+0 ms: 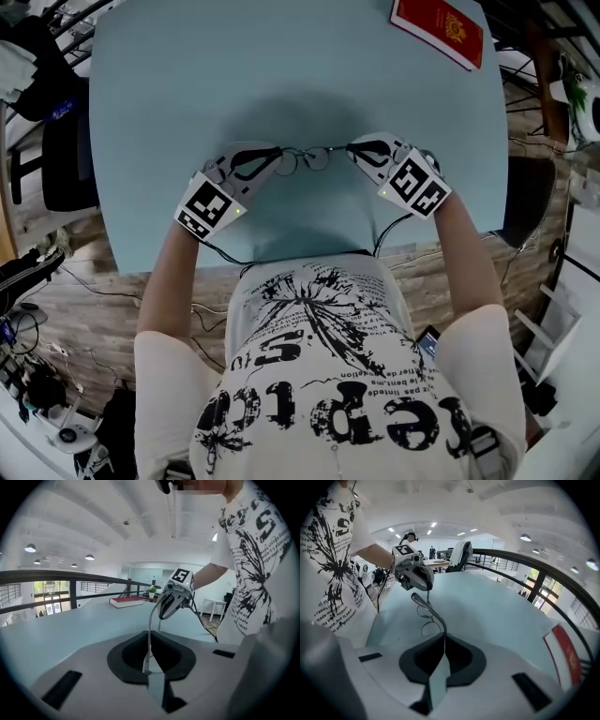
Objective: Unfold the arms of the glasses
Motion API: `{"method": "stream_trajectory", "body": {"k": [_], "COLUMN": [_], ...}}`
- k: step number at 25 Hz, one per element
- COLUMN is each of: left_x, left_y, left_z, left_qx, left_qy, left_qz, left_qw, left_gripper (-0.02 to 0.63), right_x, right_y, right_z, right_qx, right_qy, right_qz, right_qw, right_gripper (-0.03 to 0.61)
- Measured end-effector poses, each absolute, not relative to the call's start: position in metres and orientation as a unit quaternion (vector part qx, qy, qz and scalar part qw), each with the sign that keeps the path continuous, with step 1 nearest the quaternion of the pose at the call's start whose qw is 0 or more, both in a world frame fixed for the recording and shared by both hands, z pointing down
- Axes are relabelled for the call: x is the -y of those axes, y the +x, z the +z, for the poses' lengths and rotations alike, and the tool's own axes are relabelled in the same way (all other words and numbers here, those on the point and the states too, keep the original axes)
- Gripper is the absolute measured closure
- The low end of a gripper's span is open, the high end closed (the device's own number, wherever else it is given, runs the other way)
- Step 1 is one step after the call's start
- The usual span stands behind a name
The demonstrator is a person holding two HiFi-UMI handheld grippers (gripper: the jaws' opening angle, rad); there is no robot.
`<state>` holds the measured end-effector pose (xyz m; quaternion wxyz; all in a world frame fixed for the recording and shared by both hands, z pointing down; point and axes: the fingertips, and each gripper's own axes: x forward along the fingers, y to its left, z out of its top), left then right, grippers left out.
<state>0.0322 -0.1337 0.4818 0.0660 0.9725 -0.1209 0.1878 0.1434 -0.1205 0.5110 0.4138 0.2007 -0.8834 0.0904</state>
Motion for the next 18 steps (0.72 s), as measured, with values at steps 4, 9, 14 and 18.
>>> {"method": "stream_trajectory", "body": {"k": [4,9,14,18], "left_x": [0.128,0.118,0.115,0.116], "left_y": [0.027,0.026,0.02,0.018], "left_z": [0.485,0.497,0.506,0.507], "left_qx": [0.115,0.1,0.104,0.109], "left_qy": [0.971,0.967,0.964,0.962], "left_qz": [0.2,0.225,0.239,0.243], "left_qw": [0.063,0.057,0.058,0.052], "left_gripper": [0.586,0.586,0.586,0.584], "right_x": [0.12,0.116,0.114,0.112], "right_y": [0.149,0.15,0.146,0.138], "right_z": [0.512,0.512,0.512,0.511], "right_qx": [0.877,0.873,0.871,0.872], "right_qy": [0.204,0.195,0.192,0.188], "right_qz": [0.083,0.069,0.062,0.052], "right_qw": [0.427,0.442,0.448,0.449], "right_gripper": [0.563,0.563,0.563,0.561]}}
